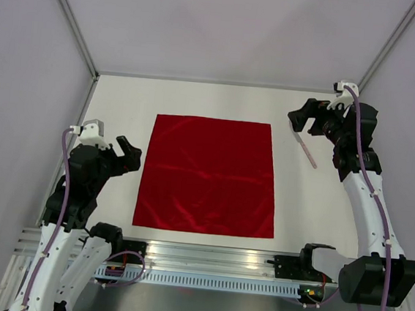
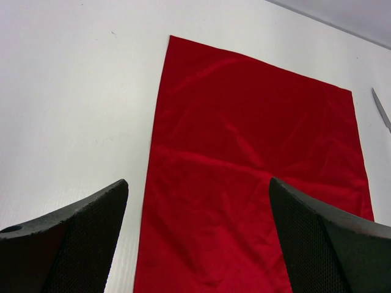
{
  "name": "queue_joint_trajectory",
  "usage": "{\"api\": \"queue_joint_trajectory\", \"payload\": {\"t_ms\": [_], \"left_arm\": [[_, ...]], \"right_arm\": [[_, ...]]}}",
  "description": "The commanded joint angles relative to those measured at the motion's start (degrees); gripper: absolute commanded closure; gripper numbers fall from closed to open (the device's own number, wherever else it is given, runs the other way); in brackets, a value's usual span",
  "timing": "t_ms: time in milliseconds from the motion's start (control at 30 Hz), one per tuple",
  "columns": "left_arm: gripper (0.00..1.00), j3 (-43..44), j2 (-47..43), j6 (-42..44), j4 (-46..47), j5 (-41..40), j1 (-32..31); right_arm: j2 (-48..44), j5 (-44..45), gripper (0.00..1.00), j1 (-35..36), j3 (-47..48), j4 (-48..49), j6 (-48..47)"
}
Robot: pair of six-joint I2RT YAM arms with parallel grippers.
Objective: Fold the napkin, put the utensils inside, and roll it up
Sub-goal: Fold the napkin
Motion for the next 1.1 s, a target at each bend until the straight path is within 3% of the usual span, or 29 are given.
{"api": "queue_joint_trajectory", "payload": {"t_ms": [0,200,300,533,633,833,1067], "left_arm": [[0.0,-0.2,0.2,0.9,-0.7,2.3,0.2],[0.0,-0.1,0.3,1.2,-0.8,2.1,0.3],[0.0,0.3,0.4,1.3,-0.7,1.4,0.2],[0.0,3.2,2.3,1.8,-1.5,-4.6,0.3],[0.0,7.6,3.1,0.9,-2.2,-5.8,0.2],[0.0,24.7,7.5,-0.7,-6.3,-5.7,0.3],[0.0,36.4,12.0,-0.8,-11.2,-5.3,0.3]], "right_arm": [[-1.1,0.1,0.02,0.0,-0.8,-0.2,-1.4],[-0.5,-5.9,0.02,0.4,-2.1,0.9,-2.0],[1.8,-1.6,0.02,9.1,-1.4,0.3,-3.5],[11.6,13.8,0.12,41.6,3.7,-1.7,-9.0],[17.0,17.0,0.16,51.7,5.9,-1.5,-10.6],[27.6,18.9,0.28,63.9,9.9,1.0,-10.9],[41.1,20.4,0.44,72.6,17.4,4.4,-10.5]]}}
